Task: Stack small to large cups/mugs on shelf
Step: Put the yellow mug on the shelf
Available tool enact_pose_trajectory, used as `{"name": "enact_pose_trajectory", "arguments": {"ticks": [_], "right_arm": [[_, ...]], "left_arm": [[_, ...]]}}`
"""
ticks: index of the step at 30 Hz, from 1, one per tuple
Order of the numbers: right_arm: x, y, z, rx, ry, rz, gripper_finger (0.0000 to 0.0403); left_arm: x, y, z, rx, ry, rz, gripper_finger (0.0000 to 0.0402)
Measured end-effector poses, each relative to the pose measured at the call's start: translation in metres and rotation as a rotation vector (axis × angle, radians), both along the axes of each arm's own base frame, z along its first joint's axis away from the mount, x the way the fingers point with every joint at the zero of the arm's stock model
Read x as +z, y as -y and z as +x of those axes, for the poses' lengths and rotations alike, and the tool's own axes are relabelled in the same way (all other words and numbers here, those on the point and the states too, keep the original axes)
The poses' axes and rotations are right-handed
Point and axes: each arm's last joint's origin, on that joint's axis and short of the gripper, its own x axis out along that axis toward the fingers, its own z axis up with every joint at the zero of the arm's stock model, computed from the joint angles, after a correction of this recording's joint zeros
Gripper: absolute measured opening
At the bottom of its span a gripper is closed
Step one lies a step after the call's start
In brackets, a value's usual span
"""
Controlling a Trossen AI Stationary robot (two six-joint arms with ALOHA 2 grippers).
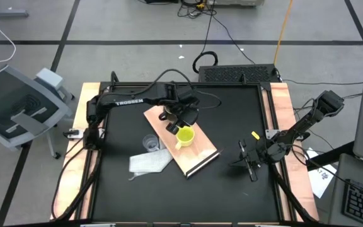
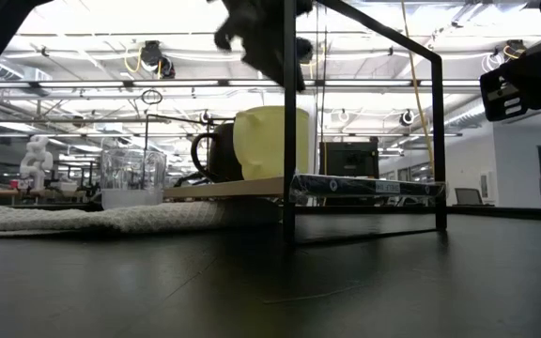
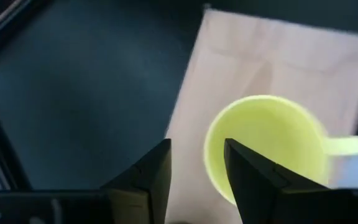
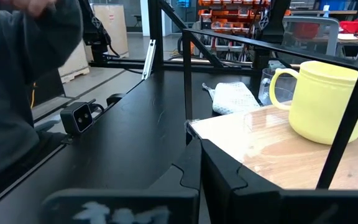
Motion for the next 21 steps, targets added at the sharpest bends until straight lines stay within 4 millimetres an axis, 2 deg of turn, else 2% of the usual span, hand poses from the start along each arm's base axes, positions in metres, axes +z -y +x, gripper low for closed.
{"name": "enact_pose_trajectory", "arguments": {"ticks": [3, 8, 14, 21], "right_arm": [[0.0, 0.0, 0.0, 0.0, 0.0, 0.0, 0.0], [0.0, 0.0, 0.0, 0.0, 0.0, 0.0, 0.0], [0.0, 0.0, 0.0, 0.001, 0.001, -0.001, 0.0], [0.0, 0.0, 0.0, 0.003, 0.001, -0.002, 0.0]], "left_arm": [[0.019, 0.012, -0.008, -0.034, -0.046, -0.038, 0.0122], [0.042, 0.027, -0.035, -0.044, -0.129, -0.104, 0.0017], [0.051, 0.035, -0.076, 0.0, -0.11, -0.151, 0.0003], [0.038, 0.045, -0.138, 0.064, 0.134, -0.197, 0.0001]]}}
